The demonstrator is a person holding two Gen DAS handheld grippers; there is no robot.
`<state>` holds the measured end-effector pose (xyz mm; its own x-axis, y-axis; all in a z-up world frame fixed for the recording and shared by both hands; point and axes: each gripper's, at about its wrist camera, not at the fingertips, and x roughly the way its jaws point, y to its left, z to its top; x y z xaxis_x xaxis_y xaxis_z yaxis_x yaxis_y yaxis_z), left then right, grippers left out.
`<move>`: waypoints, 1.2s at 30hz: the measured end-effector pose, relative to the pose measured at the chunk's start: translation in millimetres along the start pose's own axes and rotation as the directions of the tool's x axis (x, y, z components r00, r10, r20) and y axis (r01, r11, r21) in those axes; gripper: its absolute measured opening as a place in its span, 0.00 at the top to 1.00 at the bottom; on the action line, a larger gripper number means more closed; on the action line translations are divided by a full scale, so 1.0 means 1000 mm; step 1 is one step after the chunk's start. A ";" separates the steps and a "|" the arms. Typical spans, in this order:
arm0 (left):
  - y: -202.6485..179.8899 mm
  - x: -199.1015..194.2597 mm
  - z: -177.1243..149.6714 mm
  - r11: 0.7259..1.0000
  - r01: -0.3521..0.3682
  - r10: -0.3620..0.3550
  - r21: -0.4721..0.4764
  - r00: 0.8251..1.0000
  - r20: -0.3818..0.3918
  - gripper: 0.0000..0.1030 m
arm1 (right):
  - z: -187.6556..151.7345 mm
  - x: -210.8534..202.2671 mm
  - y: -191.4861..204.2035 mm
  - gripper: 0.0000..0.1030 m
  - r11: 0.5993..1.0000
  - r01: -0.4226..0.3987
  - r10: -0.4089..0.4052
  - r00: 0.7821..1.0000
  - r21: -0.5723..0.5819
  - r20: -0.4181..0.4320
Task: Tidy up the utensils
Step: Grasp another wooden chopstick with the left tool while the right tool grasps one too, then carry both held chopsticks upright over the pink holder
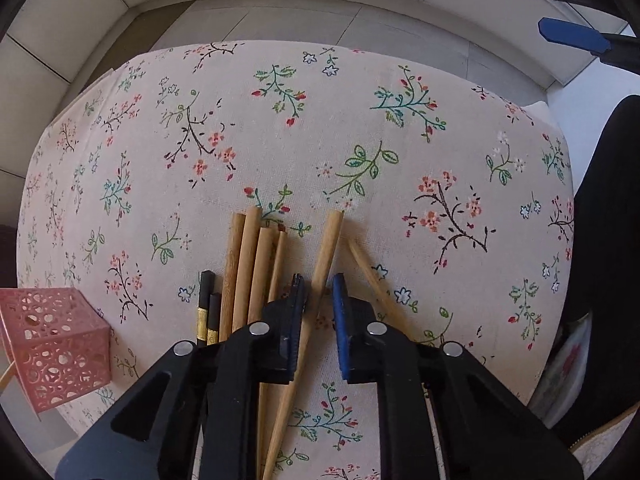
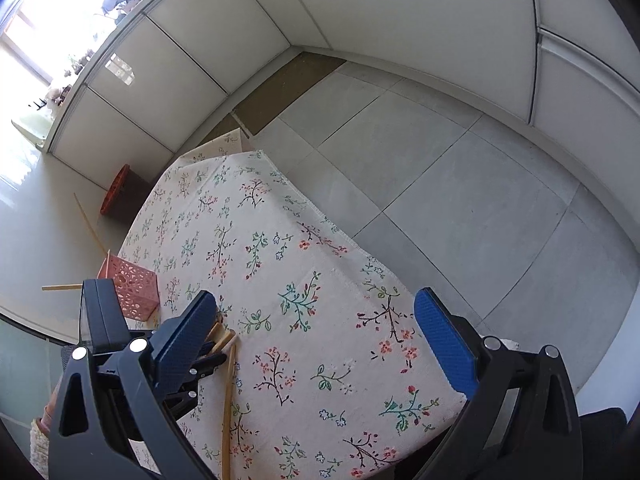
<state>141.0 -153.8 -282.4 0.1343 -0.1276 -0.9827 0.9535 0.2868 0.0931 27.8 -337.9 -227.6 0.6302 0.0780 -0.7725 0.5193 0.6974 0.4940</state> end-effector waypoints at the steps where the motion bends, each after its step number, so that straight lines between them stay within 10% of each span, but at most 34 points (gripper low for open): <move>1: -0.005 -0.002 -0.003 1.000 -0.018 0.018 -0.003 1.000 0.011 0.91 | -0.002 0.002 0.003 0.06 1.000 -0.002 0.002 1.000 -0.004 -0.011; 10: 0.010 -0.084 -0.057 0.977 -0.099 0.147 -0.190 0.955 0.258 0.94 | -0.023 0.053 0.054 0.06 0.999 0.033 -0.039 0.955 -0.023 -0.295; 22: -0.002 -0.216 -0.156 0.888 -0.172 0.393 -0.427 0.766 0.508 0.94 | -0.086 0.133 0.149 0.29 0.881 0.356 -0.454 0.823 -0.313 -0.341; 25: -0.003 -0.230 -0.165 0.878 -0.168 0.416 -0.449 0.732 0.539 0.94 | -0.094 0.130 0.161 0.61 0.883 0.335 -0.433 0.851 -0.328 -0.297; 26: -0.002 -0.232 -0.165 0.874 -0.167 0.423 -0.457 0.726 0.543 0.94 | -0.093 0.131 0.164 0.93 0.886 0.315 -0.422 0.853 -0.341 -0.309; 36: 0.000 -0.242 -0.175 0.847 -0.117 0.441 -0.519 0.702 0.560 0.94 | -0.057 0.077 0.136 0.94 0.981 0.050 -0.101 0.958 -0.190 -0.269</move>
<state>61.7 43.4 -72.7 0.6655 -0.4947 -0.5590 0.6513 0.7507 0.1110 114.7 -196.5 -242.7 0.3959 0.1960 -0.8971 0.4310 0.8230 0.3700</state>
